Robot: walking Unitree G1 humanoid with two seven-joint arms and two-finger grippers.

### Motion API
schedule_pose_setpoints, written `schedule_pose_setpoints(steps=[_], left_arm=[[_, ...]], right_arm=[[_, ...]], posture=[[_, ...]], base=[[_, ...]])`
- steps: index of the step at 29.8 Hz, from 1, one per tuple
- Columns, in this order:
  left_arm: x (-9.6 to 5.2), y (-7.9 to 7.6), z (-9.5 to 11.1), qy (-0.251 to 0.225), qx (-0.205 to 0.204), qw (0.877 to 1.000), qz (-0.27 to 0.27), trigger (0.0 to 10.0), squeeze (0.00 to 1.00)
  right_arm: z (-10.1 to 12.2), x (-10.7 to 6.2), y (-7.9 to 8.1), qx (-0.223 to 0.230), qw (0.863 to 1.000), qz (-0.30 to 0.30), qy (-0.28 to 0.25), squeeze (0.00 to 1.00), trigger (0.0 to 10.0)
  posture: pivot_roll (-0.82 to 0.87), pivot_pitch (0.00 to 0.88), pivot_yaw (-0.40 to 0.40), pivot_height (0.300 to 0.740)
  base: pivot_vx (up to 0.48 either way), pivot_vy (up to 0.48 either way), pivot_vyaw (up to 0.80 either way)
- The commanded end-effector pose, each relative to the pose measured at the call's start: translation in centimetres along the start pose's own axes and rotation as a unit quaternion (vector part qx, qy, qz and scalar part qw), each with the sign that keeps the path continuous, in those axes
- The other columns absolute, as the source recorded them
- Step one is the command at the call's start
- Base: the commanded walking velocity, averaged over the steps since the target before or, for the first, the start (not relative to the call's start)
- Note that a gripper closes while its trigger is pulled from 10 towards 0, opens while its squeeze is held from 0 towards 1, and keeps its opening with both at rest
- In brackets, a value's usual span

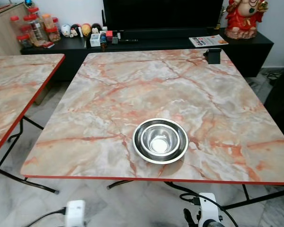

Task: Setting the table

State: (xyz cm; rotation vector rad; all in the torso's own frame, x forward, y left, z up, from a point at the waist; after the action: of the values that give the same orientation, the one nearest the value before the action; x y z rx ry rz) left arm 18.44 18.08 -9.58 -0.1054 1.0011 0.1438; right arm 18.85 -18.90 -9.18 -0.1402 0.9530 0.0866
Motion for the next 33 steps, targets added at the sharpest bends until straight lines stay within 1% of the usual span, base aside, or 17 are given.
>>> schedule_pose_setpoints(steps=[1,2,3,4,5,7,10,12,14,17,21,25,26,28,29,33], left_arm=[[0.0,-1.1,-0.7,0.019,0.038,0.999,-0.03,10.0,0.0],[-0.1,-1.9,-1.0,0.023,0.054,0.997,-0.046,10.0,0.0],[-0.1,-3.3,-1.3,0.029,0.073,0.994,-0.071,10.0,0.0],[-0.1,-3.3,-1.3,0.029,0.073,0.994,-0.071,10.0,0.0],[-0.2,-4.2,-1.4,0.031,0.091,0.991,-0.089,10.0,0.0],[-0.3,-4.8,-1.5,0.032,0.102,0.989,-0.102,10.0,0.0],[-0.3,-5.5,-1.7,0.039,0.134,0.983,-0.119,10.0,0.0],[-0.4,-5.6,-1.7,0.04,0.135,0.983,-0.121,10.0,0.0],[-0.3,-5.5,-1.6,0.041,0.11,0.986,-0.119,10.0,0.0],[-0.3,-5.5,-1.5,0.036,0.095,0.988,-0.113,10.0,0.0],[-0.3,-5.8,-1.3,0.031,0.099,0.988,-0.119,10.0,0.0],[-0.3,-5.8,-1.3,0.03,0.096,0.988,-0.118,10.0,0.0],[-0.3,-5.7,-1.2,0.031,0.094,0.988,-0.117,10.0,0.0],[-0.3,-5.5,-1.1,0.032,0.095,0.988,-0.115,10.0,0.0],[-0.2,-5.2,-1.0,0.032,0.094,0.989,-0.112,10.0,0.0],[-0.2,-4.9,-1.0,0.034,0.1,0.988,-0.109,10.0,0.0]], right_arm=[[-0.2,0.0,-0.1,-0.004,1.0,0.002,0.005,0.0,10.0],[-0.3,-0.1,-0.2,-0.004,1.0,0.001,0.005,0.0,10.0],[-0.3,-0.1,-0.3,-0.003,1.0,0.001,0.006,0.0,10.0],[-0.3,-0.1,-0.3,-0.003,1.0,0.001,0.006,0.0,10.0],[-0.3,-0.1,-0.4,-0.002,1.0,-0.002,0.006,0.0,10.0],[-0.3,-0.1,-0.4,-0.002,1.0,-0.003,0.005,0.0,10.0],[-0.4,-0.1,-0.3,-0.004,1.0,0.0,0.006,0.0,10.0],[-0.4,-0.1,-0.2,-0.005,1.0,0.001,0.006,0.0,10.0],[-0.5,-0.1,-0.2,-0.008,1.0,0.003,0.005,0.0,10.0],[-0.6,-0.2,-0.6,-0.017,1.0,0.004,0.006,0.0,10.0],[-0.1,-0.2,-1.1,-0.014,1.0,-0.003,0.001,0.0,10.0],[0.0,-0.1,-1.1,-0.012,1.0,-0.004,0.0,0.0,10.0],[0.2,-0.1,-0.9,-0.009,1.0,-0.005,-0.002,0.0,10.0],[0.3,0.0,-0.8,-0.005,1.0,-0.006,-0.003,0.0,10.0],[0.5,0.0,-0.4,0.006,1.0,-0.008,-0.006,0.0,10.0],[0.4,0.1,-0.2,0.019,1.0,-0.012,-0.005,0.0,10.0]], posture=[[-0.25,0.0,0.034,0.74],[-0.26,0.0,0.033,0.74],[-0.27,0.0,0.034,0.74],[-0.27,0.0,0.034,0.74],[-0.28,0.0,0.035,0.74],[-0.29,0.0,0.044,0.74],[-0.31,0.0,0.046,0.74],[-0.31,0.0,0.042,0.74],[-0.31,0.0,0.034,0.74],[-0.31,0.0,0.019,0.74],[-0.3,0.0,0.015,0.74],[-0.3,0.0,0.015,0.74],[-0.29,0.0,0.027,0.74],[-0.29,0.0,0.036,0.74],[-0.29,0.0,0.045,0.74],[-0.29,0.0,0.055,0.74]], base=[[0.0,0.0,0.0],[0.0,0.0,0.0],[0.0,0.0,0.0],[0.0,0.0,0.0],[0.0,0.0,0.0],[0.0,0.0,0.0],[0.0,0.0,0.0],[0.0,0.0,0.0],[0.0,0.0,0.0],[0.0,0.0,0.0],[0.0,0.0,0.0],[0.0,0.0,0.0],[0.0,0.0,0.0],[0.0,0.352,0.0],[0.0,0.379,0.0],[0.0,0.406,0.0]])
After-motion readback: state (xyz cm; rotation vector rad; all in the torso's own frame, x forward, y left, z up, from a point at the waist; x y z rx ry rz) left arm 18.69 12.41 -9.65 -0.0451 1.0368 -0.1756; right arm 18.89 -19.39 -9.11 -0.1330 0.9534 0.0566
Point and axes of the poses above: a point about 5 cm out from each wrist's last joint towards the gripper, its own x axis pointing out of the wrist towards the gripper, its own z axis along the axis of the wrist's last joint, y = z × x, the point moved 1 cm from there along x, pointing out of the wrist towards the gripper, and after that the axes turned 10 degrees about -x, right-handed, at the moved point
